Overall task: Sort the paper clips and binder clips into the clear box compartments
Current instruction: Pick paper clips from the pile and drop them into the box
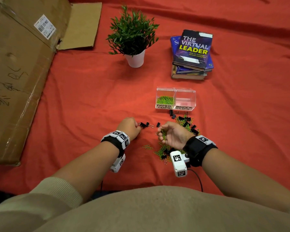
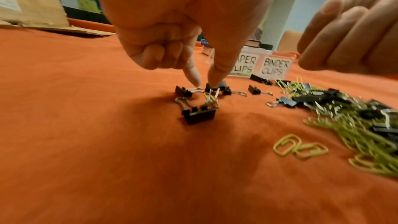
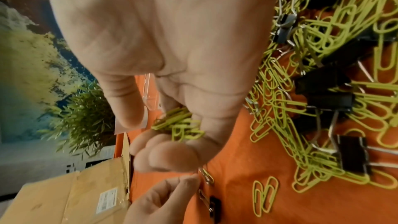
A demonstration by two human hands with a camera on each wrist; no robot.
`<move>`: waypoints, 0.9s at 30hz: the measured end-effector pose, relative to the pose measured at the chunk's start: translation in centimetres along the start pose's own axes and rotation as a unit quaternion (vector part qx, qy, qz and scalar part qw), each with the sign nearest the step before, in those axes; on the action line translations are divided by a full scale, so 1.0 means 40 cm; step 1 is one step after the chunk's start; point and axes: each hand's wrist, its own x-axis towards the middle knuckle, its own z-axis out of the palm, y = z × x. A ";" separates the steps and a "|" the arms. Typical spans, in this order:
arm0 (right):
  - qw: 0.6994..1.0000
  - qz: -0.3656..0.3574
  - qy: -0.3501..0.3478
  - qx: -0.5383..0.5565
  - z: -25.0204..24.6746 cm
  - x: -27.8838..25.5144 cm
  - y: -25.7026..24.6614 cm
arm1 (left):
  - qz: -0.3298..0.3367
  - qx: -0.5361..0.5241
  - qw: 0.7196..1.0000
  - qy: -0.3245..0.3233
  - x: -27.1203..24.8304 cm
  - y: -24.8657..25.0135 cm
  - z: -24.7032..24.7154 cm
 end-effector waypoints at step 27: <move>0.630 -0.124 0.069 -0.763 0.055 0.069 0.134 | 0.013 0.087 0.996 0.000 0.005 0.021 0.056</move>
